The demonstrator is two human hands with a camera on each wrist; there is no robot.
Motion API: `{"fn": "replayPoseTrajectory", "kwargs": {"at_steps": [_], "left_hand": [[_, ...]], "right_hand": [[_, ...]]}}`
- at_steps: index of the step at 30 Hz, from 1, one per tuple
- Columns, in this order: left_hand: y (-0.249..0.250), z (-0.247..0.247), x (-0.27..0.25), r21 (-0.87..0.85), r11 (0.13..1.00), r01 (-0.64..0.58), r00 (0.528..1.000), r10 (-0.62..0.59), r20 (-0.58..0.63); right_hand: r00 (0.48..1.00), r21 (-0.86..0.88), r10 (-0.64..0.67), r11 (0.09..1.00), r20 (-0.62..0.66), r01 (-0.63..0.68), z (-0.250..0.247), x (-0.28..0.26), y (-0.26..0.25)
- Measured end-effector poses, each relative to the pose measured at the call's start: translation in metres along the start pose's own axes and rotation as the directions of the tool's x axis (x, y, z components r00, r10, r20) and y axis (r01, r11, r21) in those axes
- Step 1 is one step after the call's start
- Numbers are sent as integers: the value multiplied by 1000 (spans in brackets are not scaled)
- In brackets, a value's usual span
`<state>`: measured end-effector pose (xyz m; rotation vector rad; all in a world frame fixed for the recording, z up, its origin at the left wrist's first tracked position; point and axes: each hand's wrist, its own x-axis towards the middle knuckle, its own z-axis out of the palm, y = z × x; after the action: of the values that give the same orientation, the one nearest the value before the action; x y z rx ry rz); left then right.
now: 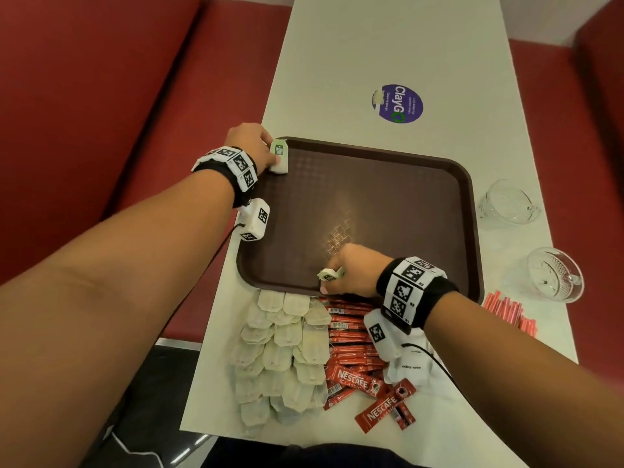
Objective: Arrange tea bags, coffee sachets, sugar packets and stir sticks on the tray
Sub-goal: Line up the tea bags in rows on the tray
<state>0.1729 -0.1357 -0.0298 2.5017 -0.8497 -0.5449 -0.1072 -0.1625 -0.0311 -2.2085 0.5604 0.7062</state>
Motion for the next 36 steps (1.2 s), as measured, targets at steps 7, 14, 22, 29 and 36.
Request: {"fn": "replayPoseTrajectory", "kwargs": {"at_steps": [7, 14, 22, 29, 36], "left_hand": [[-4, 8, 9, 73, 996, 43, 997, -38, -65], [8, 6, -2, 309, 942, -134, 982, 83, 172], [11, 1, -14, 336, 925, -177, 978, 126, 169], [27, -30, -90, -153, 914, -375, 914, 393, 106], [14, -28, -143, -263, 848, -460, 850, 506, 144]], "right_hand": [[1000, 51, 21, 998, -11, -21, 6, -4, 2], [1000, 80, 25, 997, -7, -25, 12, -6, 4], [998, 56, 28, 998, -56, -25, 6, -12, 0], [925, 417, -68, 878, -375, 233, -17, -15, -10], [821, 446, -94, 802, -563, 398, -22, -3, -23]]}}
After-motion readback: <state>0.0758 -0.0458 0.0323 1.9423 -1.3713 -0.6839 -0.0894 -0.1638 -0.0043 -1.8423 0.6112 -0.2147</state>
